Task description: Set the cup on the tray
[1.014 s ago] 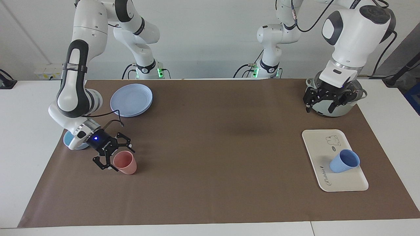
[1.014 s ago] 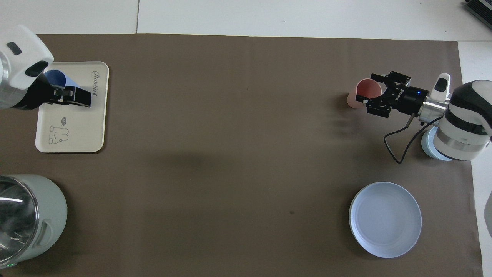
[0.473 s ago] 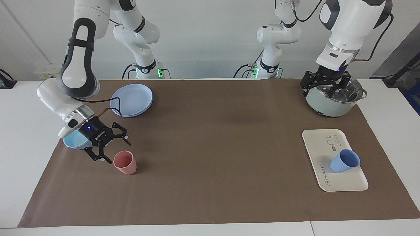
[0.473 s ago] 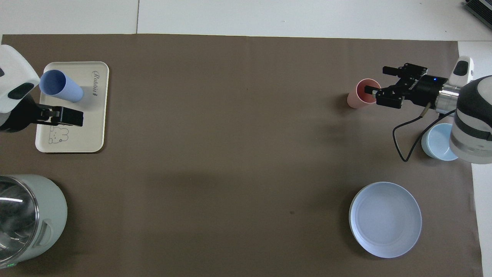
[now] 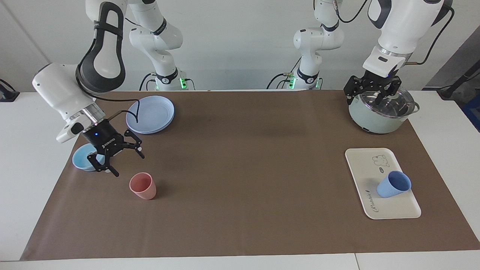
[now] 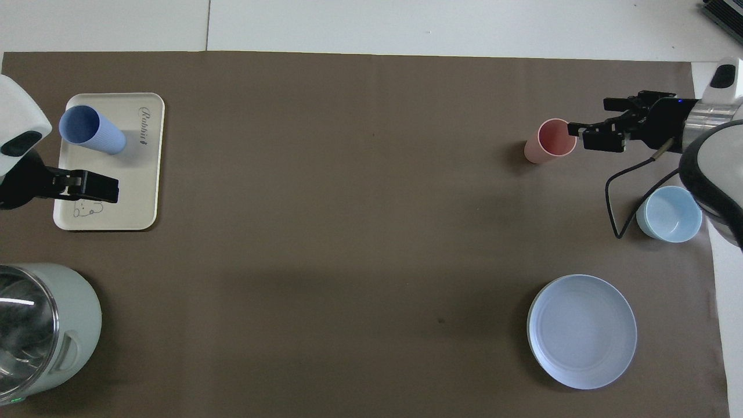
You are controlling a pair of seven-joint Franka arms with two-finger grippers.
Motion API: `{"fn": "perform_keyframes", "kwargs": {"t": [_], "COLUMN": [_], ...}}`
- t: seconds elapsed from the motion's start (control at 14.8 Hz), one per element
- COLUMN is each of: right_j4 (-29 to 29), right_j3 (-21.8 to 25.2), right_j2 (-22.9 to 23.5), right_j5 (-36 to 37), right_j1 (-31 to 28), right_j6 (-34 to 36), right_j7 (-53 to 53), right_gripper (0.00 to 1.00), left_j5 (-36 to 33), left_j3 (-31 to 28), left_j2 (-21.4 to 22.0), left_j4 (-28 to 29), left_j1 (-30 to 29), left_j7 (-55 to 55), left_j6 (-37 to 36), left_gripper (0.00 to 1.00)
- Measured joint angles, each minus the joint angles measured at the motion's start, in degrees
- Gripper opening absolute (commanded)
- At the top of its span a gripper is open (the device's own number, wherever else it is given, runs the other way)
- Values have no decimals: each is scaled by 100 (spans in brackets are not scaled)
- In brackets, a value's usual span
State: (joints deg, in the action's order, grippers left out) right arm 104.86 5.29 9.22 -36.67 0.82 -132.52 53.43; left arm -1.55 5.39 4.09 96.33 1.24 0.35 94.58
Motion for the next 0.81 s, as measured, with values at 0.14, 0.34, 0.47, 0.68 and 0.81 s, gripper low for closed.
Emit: {"fn": "perform_keyframes", "kwargs": {"t": [0.14,0.34,0.47,0.68,0.81], "right_j4": [-24,-36,-48,-397,-982], "right_j3": [-30,-49,-54,-26,1], "right_j2": [-215,-552,-771,-990,-1036], "right_j5": [1016,2427,3048,3279,3384], "right_j1": [183,388,430,402,300], "right_j6": [10,452,983,2237,3399], "right_j7": [-1238,-3035,-4021,-5058,-5405], "right_gripper": [100,100,100,100,100], "left_j5": [6,11,11,12,12], "left_j3": [-24,-30,-32,-31,-18], "left_j2": [-5,-109,-340,-721,-847], "left_j4": [-76,-482,-921,-1311,-1316], "left_j1": [0,-1,-1,-1,3], "left_j7": [0,0,0,0,0], "left_j6": [-33,-399,-754,-878,-877], "left_gripper": [100,100,100,100,100]}}
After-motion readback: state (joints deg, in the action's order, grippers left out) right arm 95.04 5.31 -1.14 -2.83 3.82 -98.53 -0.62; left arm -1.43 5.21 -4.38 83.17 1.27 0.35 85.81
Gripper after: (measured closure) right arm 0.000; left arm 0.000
